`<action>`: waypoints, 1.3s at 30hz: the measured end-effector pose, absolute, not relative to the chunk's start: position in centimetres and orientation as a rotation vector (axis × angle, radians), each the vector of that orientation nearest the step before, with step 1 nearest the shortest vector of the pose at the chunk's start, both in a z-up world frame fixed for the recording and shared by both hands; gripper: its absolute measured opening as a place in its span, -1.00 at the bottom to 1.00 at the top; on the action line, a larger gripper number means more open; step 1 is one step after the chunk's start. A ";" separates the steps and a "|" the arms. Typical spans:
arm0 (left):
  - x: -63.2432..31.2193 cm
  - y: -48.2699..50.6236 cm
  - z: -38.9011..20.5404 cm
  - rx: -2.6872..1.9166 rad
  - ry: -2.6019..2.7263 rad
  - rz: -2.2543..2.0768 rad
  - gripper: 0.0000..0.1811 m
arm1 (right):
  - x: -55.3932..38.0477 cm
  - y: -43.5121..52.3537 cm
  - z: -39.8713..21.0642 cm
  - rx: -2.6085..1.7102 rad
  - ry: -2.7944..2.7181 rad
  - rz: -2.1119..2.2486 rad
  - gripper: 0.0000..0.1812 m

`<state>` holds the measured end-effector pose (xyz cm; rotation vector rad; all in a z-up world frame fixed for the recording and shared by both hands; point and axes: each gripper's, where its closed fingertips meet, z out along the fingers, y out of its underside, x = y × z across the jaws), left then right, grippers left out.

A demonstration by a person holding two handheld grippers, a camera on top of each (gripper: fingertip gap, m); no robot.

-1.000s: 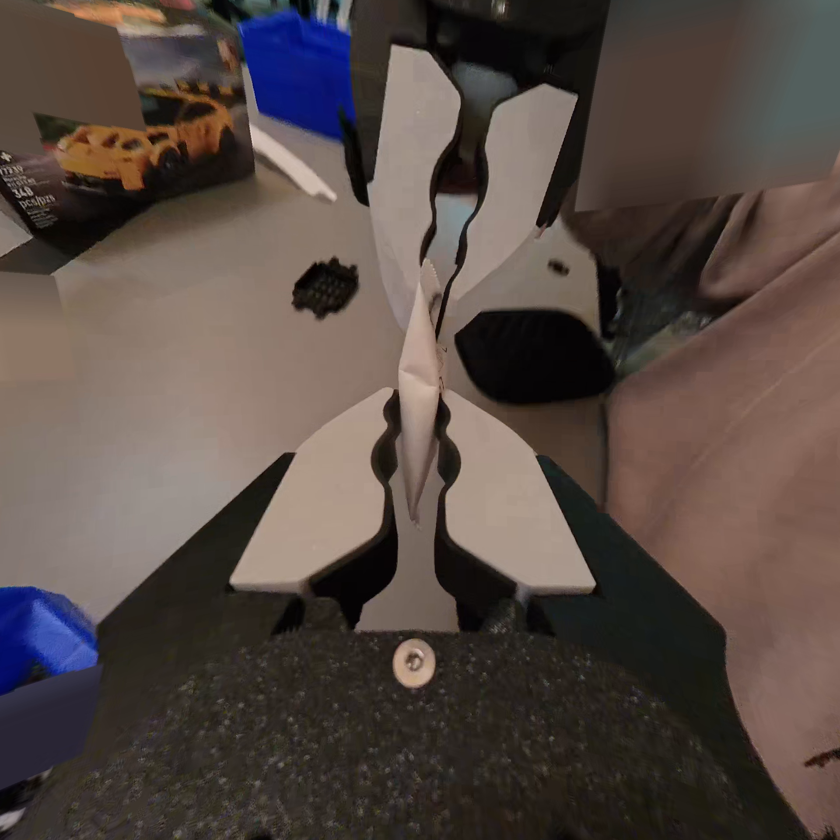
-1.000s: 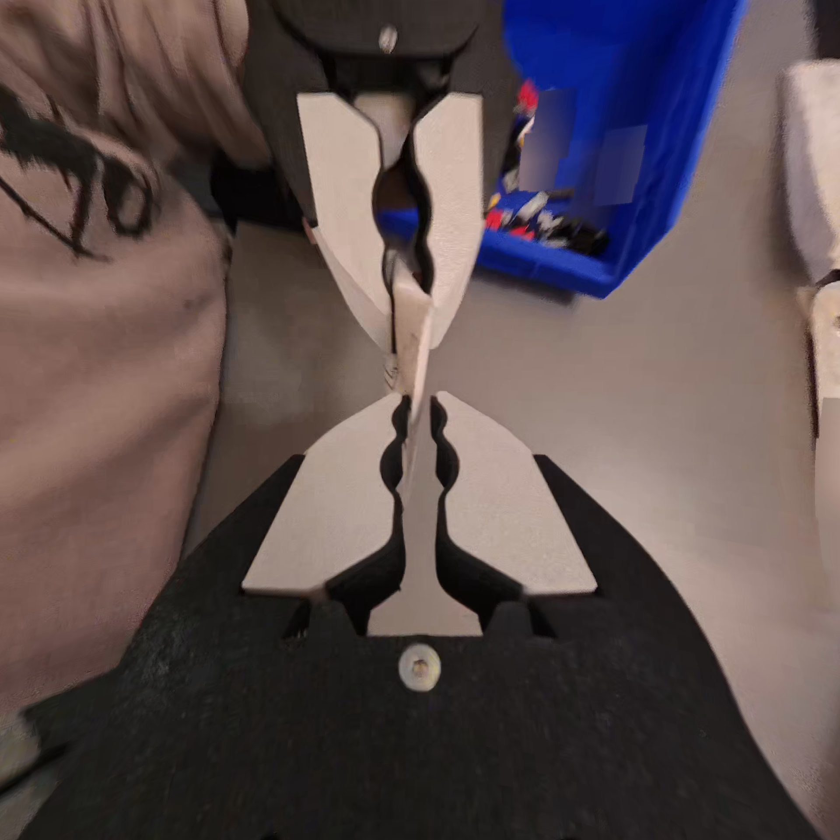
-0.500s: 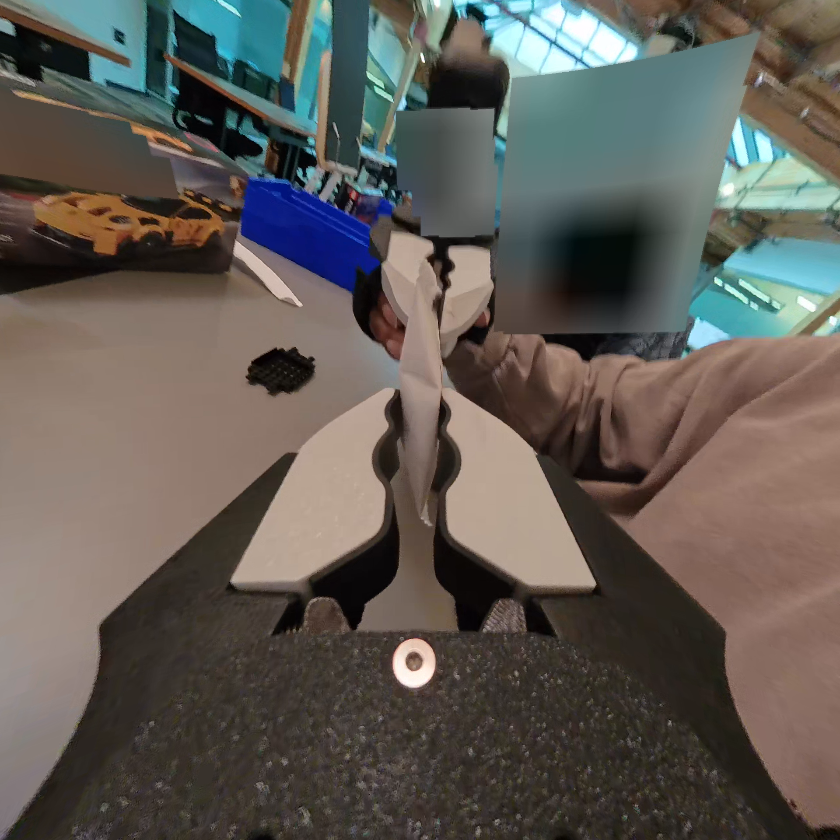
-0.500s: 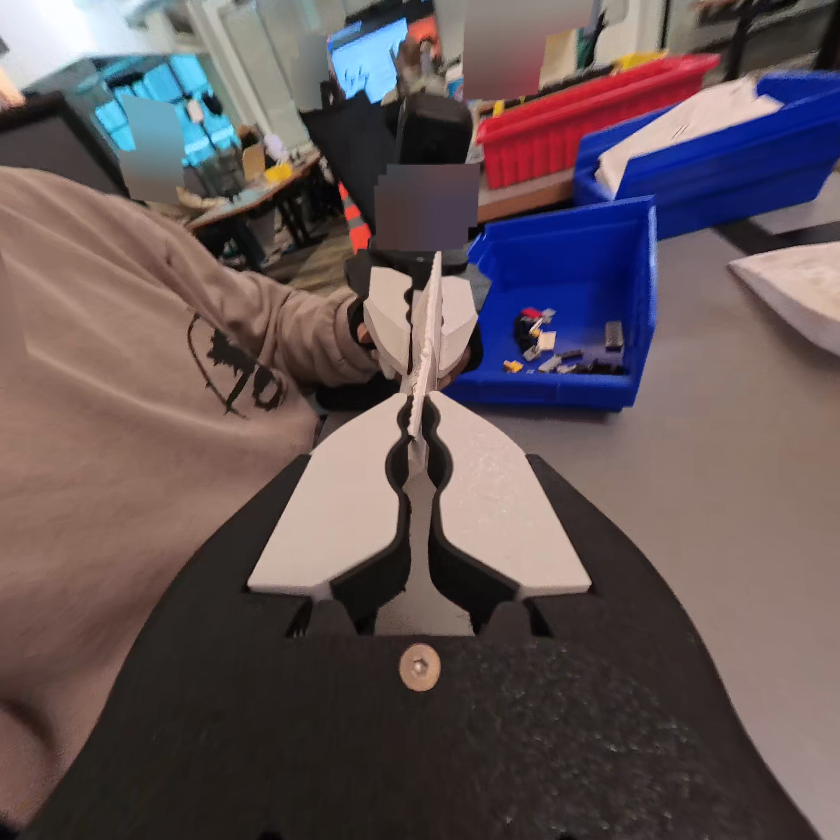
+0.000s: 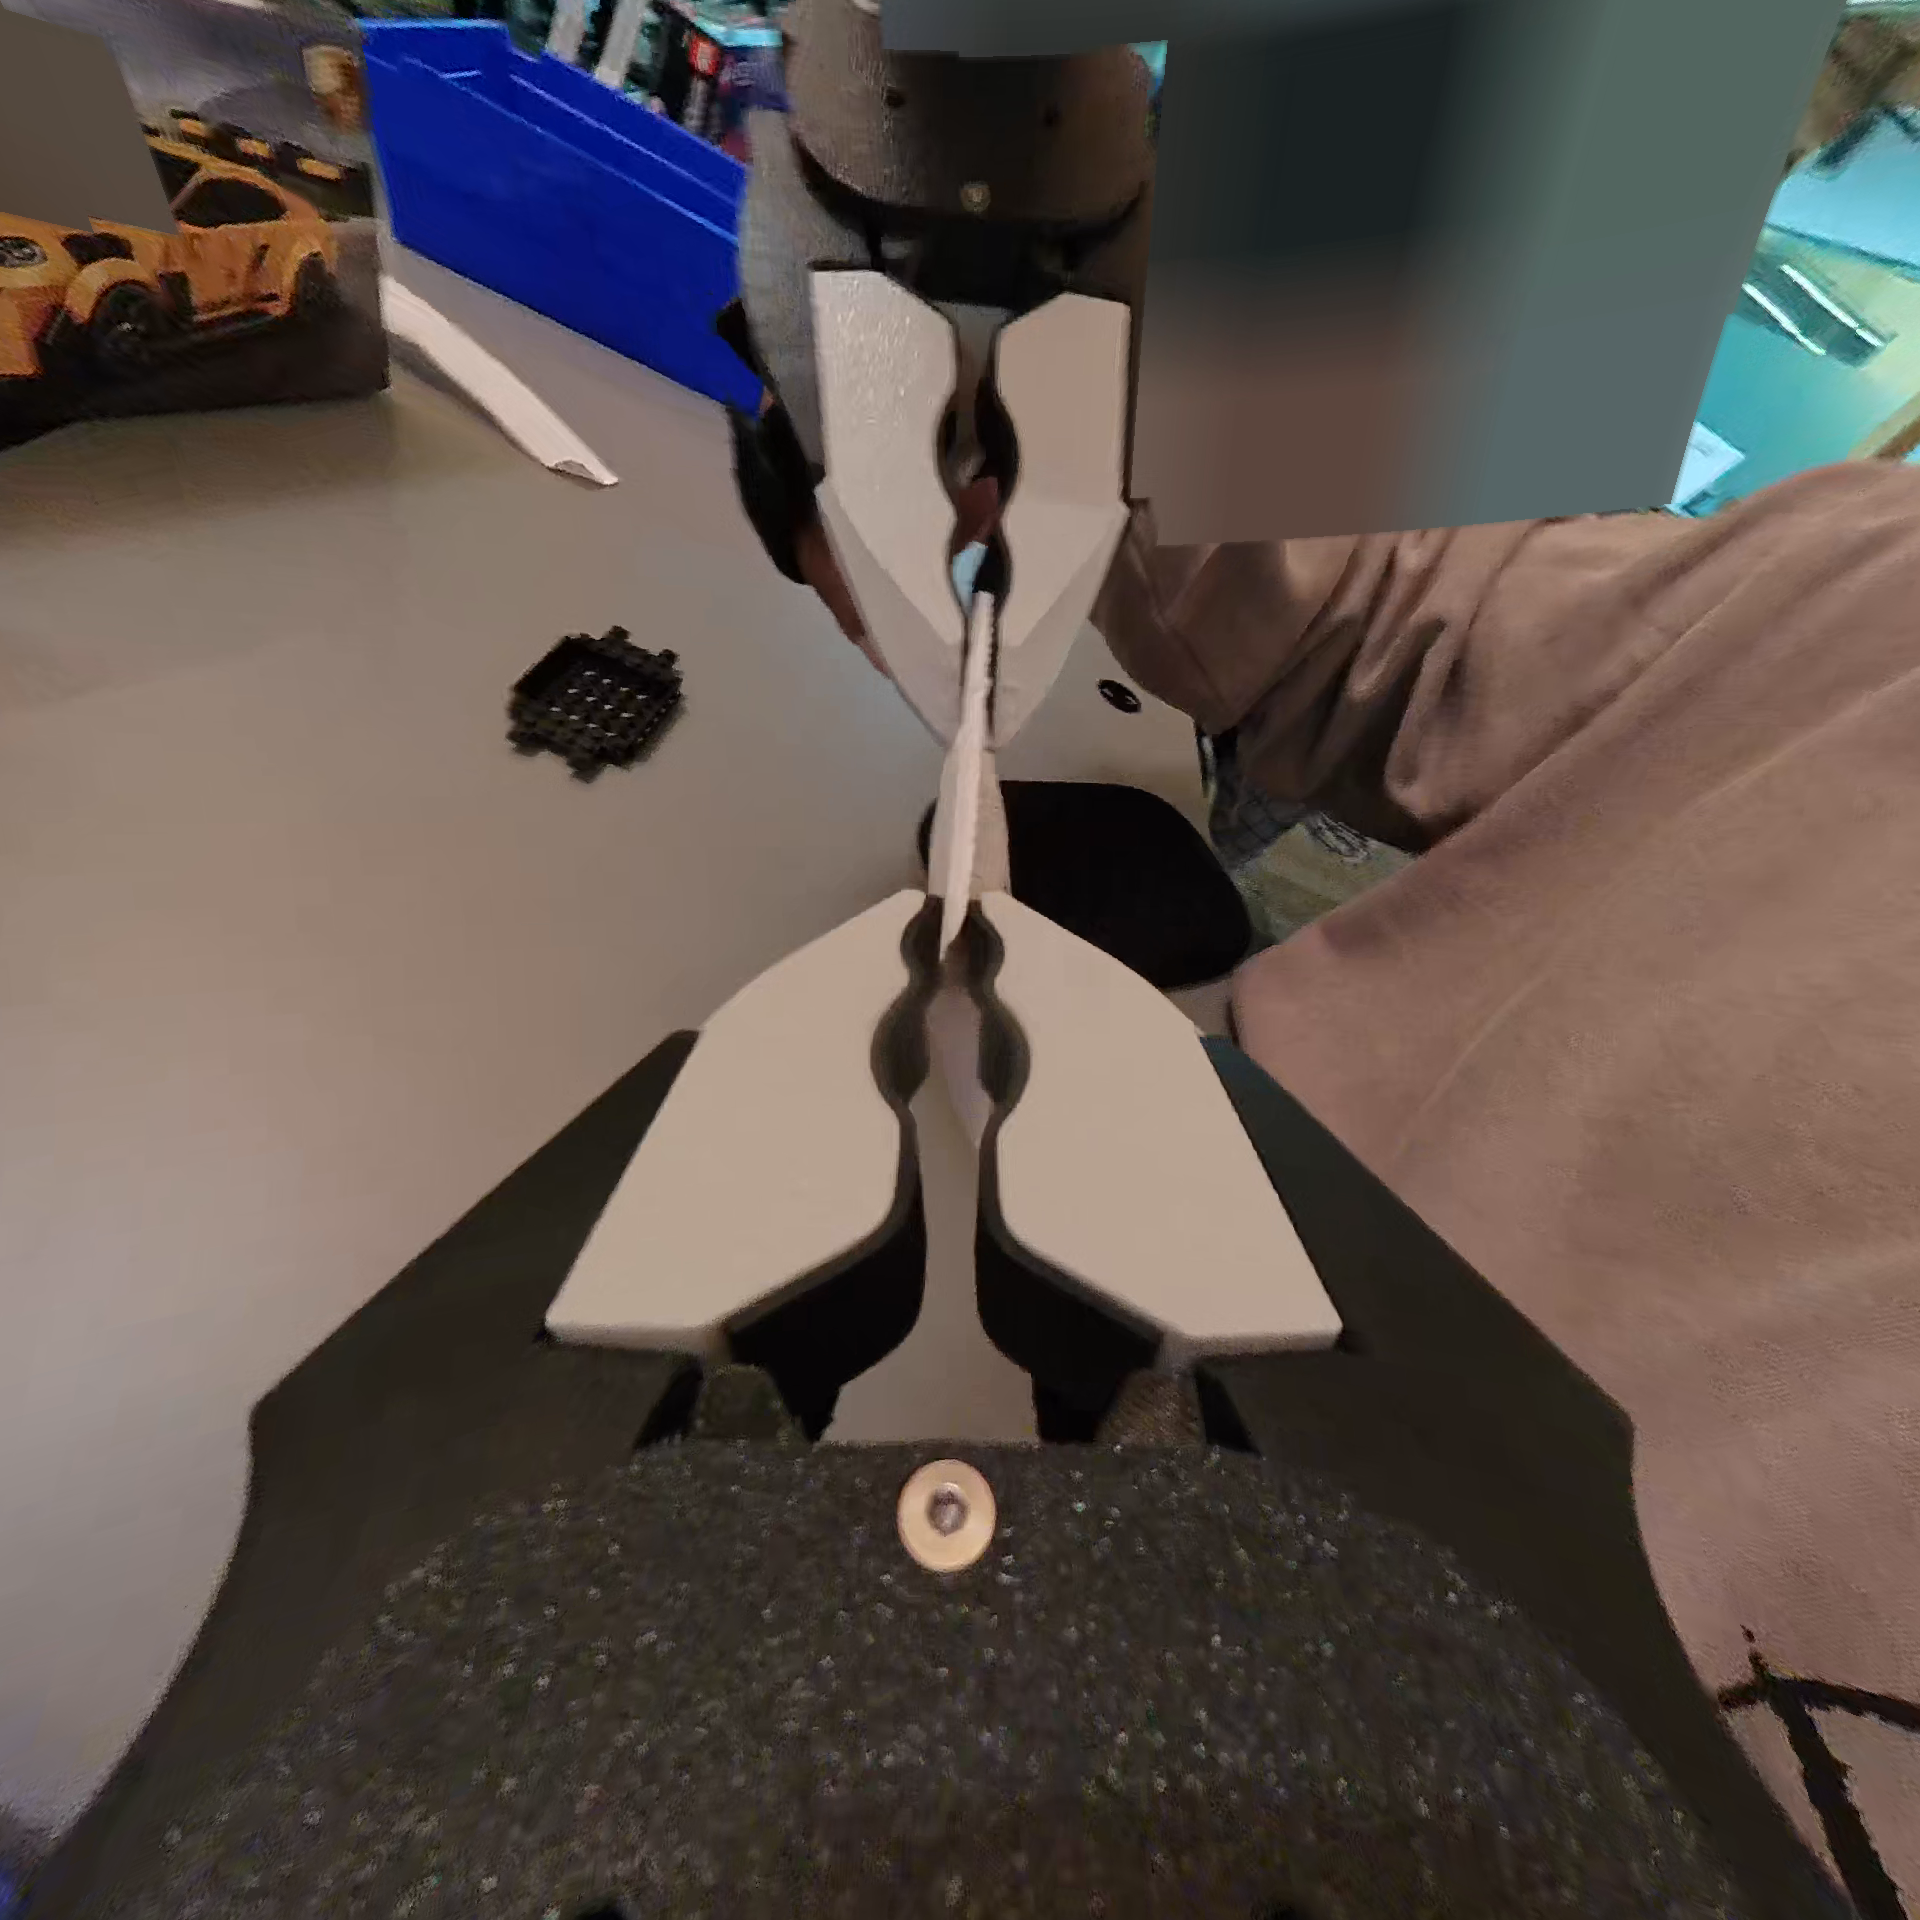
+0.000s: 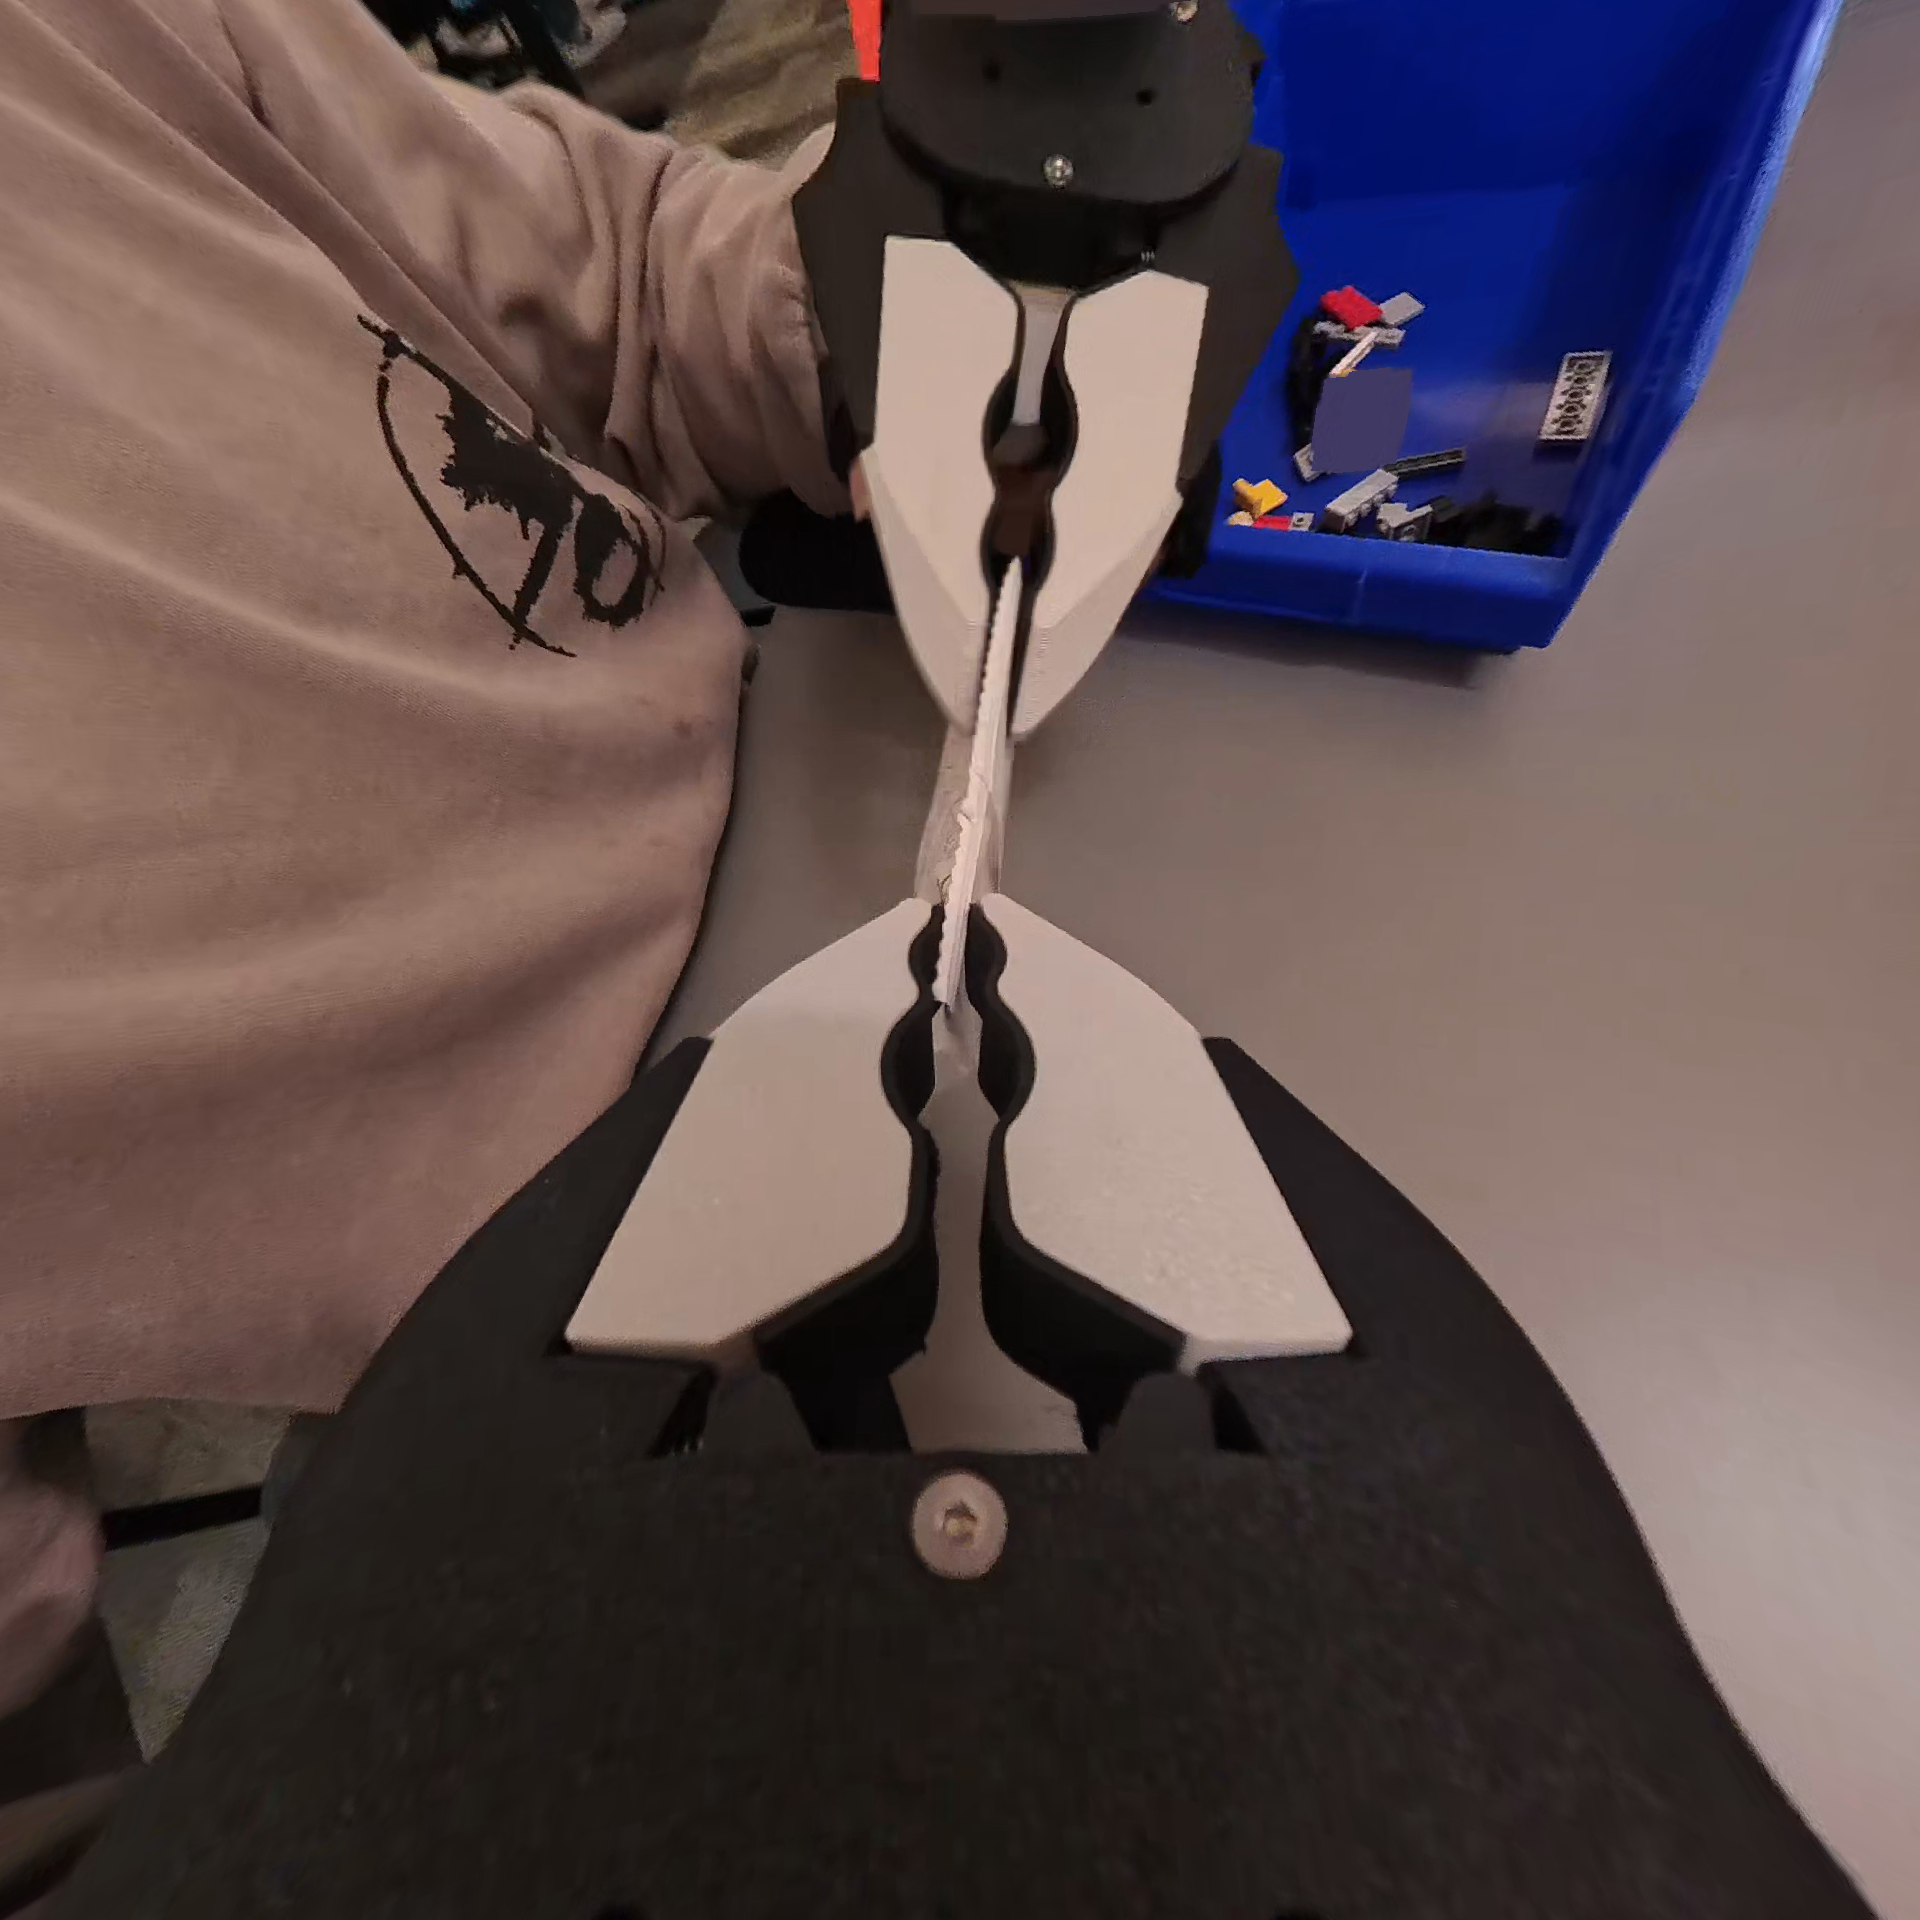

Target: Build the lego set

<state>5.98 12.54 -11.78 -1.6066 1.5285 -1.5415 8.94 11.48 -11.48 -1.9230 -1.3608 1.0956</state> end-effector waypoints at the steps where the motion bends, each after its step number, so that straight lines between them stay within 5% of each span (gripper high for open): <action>1: 6.2 13.1 -11.7 -1.624 1.506 -1.538 -0.96 | 9.1 12.0 -11.5 -1.918 -1.327 1.084 -0.97; 13: 6.1 20.4 -10.2 -1.742 1.203 -1.542 -0.96 | 12.8 16.5 -8.9 -1.701 -0.625 0.248 -0.84; 18: 6.3 21.3 -9.8 -1.711 1.194 -1.535 -0.96 | 11.0 14.4 -12.0 -1.789 -0.368 0.136 -1.00; 39: 6.4 21.2 -10.9 -1.759 1.165 -1.548 -0.96 | 9.4 13.5 -16.5 -1.835 -0.085 -0.065 -1.00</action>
